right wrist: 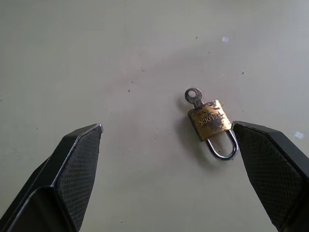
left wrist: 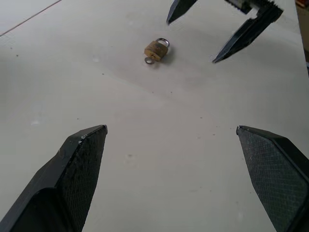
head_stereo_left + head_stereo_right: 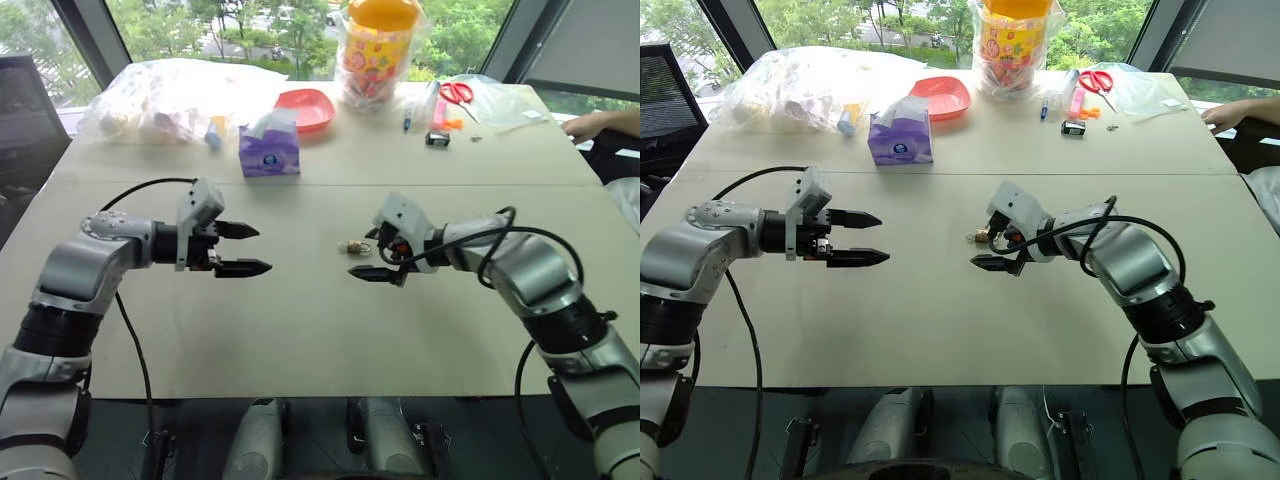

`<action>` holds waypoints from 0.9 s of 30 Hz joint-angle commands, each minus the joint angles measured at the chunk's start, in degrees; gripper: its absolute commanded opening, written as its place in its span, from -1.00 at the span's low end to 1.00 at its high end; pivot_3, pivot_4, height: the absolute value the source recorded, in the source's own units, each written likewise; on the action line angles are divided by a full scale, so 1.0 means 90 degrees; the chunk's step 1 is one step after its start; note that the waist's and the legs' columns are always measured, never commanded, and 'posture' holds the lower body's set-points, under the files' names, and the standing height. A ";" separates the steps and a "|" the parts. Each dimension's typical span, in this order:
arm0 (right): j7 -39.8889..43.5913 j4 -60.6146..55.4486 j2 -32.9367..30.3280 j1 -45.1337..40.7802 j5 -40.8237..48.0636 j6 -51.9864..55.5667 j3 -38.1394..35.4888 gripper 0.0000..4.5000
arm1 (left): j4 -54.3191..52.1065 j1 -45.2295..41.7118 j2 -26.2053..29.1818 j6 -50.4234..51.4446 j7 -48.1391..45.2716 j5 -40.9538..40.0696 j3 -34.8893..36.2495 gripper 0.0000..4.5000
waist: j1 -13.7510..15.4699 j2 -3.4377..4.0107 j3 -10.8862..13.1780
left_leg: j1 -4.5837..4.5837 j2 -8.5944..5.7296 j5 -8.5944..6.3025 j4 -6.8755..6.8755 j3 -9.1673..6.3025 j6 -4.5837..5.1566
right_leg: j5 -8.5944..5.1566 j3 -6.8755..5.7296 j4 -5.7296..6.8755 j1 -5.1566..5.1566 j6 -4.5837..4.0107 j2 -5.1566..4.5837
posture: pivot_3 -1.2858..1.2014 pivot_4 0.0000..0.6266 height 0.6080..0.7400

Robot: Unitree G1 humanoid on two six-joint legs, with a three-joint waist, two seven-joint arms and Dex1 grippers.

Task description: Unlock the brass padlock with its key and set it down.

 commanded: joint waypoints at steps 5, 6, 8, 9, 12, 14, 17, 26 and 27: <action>0.0403 0.1438 0.0420 -0.0788 -0.0773 -0.1075 0.0133 1.00 | -0.0359 0.0298 -0.0128 -0.0111 0.0140 0.0065 0.0138 0.99 | -0.0030 0.0001 0.0000 | -0.0003 0.0000 0.0000 0.0003 -0.0001 0.0000 | 0.0010 0.0000 0.0002 -0.0002 0.0018 0.0000 | 0.03 -0.52 1.00; 0.0467 0.1692 0.0507 -0.0898 -0.0882 -0.1216 0.0175 1.00 | -0.0413 0.0387 -0.0149 -0.0106 0.0186 0.0060 0.0163 0.99 | -0.0034 0.0001 0.0000 | -0.0002 0.0001 0.0000 0.0003 -0.0003 0.0000 | 0.0011 0.0000 0.0004 -0.0002 0.0018 0.0003 | 0.03 -0.52 1.00; 0.0656 0.2180 0.0660 -0.1076 -0.1062 -0.1493 0.0264 1.00 | -0.0514 0.0515 -0.0191 -0.0088 0.0285 0.0055 0.0214 0.99 | -0.0061 0.0001 0.0000 | 0.0000 0.0002 0.0000 0.0003 -0.0002 0.0000 | 0.0011 0.0000 0.0008 -0.0003 0.0018 0.0004 | 0.03 -0.52 1.00; 0.0732 0.2353 0.0721 -0.1131 -0.1124 -0.1583 0.0268 1.00 | -0.0557 0.0552 -0.0204 -0.0077 0.0319 0.0051 0.0231 0.99 | -0.0085 0.0001 0.0000 | 0.0001 0.0002 0.0001 0.0003 -0.0002 0.0000 | 0.0011 0.0000 0.0011 -0.0003 0.0018 0.0004 | 0.03 -0.52 1.00; 0.0997 0.2729 0.0841 -0.1203 -0.1307 -0.1801 0.0332 1.00 | -0.0628 0.0622 -0.0223 -0.0065 0.0406 0.0049 0.0272 0.99 | -0.0124 0.0001 0.0000 | 0.0003 0.0001 0.0001 0.0005 -0.0006 0.0000 | 0.0011 0.0000 0.0025 -0.0003 0.0020 0.0003 | 0.03 -0.52 1.00; 0.1126 0.2896 0.0903 -0.1200 -0.1464 -0.1983 0.0385 0.66 | -0.0658 0.0671 -0.0224 -0.0087 0.0451 0.0059 0.0285 1.00 | -0.0134 0.0001 0.0000 | 0.0005 0.0000 0.0001 0.0006 -0.0006 0.0000 | 0.0011 0.0000 0.0029 -0.0003 0.0020 0.0002 | 0.03 -0.52 1.00; 0.1298 0.2904 0.0929 -0.1121 -0.1645 -0.2151 0.0439 0.00 | -0.0683 0.0690 -0.0234 -0.0083 0.0513 0.0044 0.0309 1.00 | -0.0136 0.0001 0.0000 | 0.0020 -0.0001 0.0001 0.0008 -0.0004 0.0000 | 0.0011 0.0003 0.0058 -0.0002 0.0021 0.0000 | 0.03 -0.52 1.00; 0.0884 0.1962 0.0726 -0.0732 -0.2023 -0.3972 -0.0105 -0.69 | -0.0209 0.0296 -0.0721 0.0040 0.0667 -0.0238 0.0540 1.00 | -0.0106 0.0000 0.0000 | 0.0061 0.0000 0.0005 0.0008 -0.0005 -0.0007 | 0.0008 0.0005 0.0077 0.0023 0.0019 0.0000 | 0.03 -0.52 1.00; 0.0804 0.1718 0.0686 -0.0671 -0.2012 -0.4209 -0.0234 -0.69 | -0.0061 0.0185 -0.0829 0.0083 0.0667 -0.0312 0.0592 1.00 | -0.0112 0.0001 0.0000 | 0.0061 -0.0001 0.0006 0.0009 -0.0004 -0.0009 | 0.0008 0.0006 0.0077 0.0023 0.0021 0.0000 | 0.03 -0.52 1.00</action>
